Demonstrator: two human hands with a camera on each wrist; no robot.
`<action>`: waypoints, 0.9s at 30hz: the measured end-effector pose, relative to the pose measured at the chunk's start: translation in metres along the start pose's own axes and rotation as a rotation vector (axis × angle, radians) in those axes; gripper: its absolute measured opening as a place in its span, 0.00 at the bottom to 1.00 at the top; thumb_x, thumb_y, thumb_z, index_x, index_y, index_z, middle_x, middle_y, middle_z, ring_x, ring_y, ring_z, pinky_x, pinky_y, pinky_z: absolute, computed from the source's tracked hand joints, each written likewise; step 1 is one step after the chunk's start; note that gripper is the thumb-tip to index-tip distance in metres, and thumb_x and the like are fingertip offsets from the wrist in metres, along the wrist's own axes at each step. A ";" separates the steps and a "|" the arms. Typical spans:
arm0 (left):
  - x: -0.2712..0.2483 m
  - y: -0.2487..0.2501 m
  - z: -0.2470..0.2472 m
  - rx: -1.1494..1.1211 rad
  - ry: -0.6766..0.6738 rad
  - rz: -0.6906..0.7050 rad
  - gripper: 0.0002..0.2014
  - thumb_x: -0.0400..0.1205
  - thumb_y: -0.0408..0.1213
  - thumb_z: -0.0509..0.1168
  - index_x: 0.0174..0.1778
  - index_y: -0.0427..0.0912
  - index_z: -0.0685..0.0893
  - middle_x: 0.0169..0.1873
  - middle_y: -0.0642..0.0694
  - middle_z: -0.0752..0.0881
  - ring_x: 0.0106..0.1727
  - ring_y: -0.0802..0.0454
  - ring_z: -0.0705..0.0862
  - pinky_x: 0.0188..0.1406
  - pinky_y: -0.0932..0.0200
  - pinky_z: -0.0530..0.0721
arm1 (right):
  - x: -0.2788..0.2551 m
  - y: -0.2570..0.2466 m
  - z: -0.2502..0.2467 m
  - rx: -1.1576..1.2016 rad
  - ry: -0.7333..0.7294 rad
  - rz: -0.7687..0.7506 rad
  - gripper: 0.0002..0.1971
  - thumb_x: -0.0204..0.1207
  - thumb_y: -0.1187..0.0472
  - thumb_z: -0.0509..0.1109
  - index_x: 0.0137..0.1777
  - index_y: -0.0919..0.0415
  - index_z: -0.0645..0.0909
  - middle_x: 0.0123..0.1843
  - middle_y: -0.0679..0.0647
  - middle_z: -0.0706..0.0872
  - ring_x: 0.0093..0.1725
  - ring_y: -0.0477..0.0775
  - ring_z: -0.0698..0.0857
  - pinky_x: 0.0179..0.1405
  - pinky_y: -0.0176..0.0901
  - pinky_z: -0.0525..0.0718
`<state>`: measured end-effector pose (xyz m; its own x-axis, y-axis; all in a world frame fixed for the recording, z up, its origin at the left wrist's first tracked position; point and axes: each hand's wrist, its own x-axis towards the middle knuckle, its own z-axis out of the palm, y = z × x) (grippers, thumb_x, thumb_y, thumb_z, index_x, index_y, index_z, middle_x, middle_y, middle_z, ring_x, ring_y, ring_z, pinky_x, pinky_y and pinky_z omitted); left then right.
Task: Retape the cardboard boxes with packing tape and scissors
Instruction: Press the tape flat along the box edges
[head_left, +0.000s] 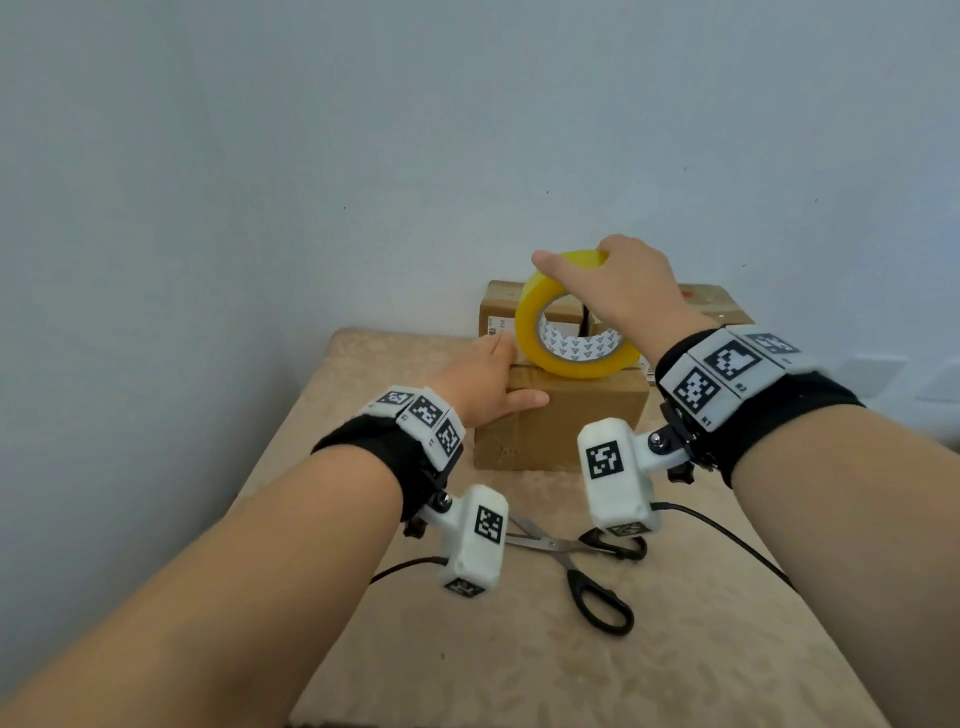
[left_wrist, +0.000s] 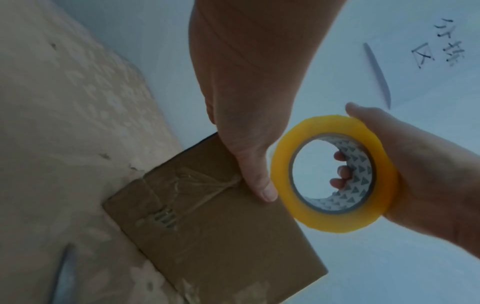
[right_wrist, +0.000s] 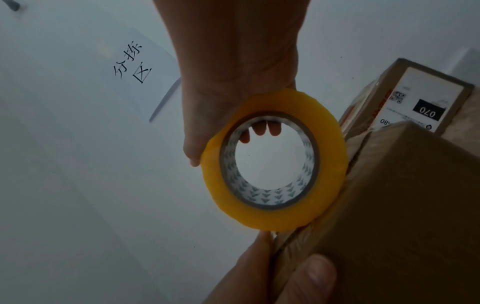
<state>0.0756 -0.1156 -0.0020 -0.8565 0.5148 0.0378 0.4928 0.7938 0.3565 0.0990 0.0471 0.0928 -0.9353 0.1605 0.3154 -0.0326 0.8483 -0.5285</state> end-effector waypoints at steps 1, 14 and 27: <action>-0.001 0.001 0.000 0.018 0.006 0.011 0.45 0.78 0.62 0.61 0.83 0.40 0.51 0.80 0.40 0.61 0.80 0.44 0.61 0.78 0.45 0.63 | 0.000 -0.001 0.001 -0.006 -0.001 -0.007 0.27 0.73 0.31 0.65 0.38 0.58 0.69 0.34 0.49 0.71 0.42 0.55 0.74 0.33 0.43 0.67; -0.012 0.017 -0.017 0.391 -0.169 -0.029 0.41 0.84 0.61 0.46 0.83 0.36 0.41 0.84 0.40 0.43 0.84 0.48 0.45 0.82 0.48 0.45 | -0.002 0.024 -0.035 -0.326 0.042 -0.090 0.27 0.69 0.29 0.65 0.32 0.56 0.72 0.33 0.51 0.76 0.38 0.55 0.78 0.35 0.46 0.73; -0.013 0.035 -0.008 0.396 -0.141 0.023 0.37 0.87 0.57 0.45 0.83 0.34 0.44 0.83 0.37 0.46 0.84 0.46 0.46 0.83 0.52 0.46 | -0.013 0.038 -0.031 -0.033 0.055 0.020 0.30 0.71 0.29 0.66 0.43 0.60 0.71 0.35 0.49 0.72 0.39 0.52 0.74 0.32 0.44 0.66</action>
<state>0.1031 -0.0969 0.0173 -0.8285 0.5516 -0.0960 0.5564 0.8304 -0.0300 0.1205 0.0928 0.0936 -0.9146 0.2045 0.3487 -0.0016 0.8608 -0.5090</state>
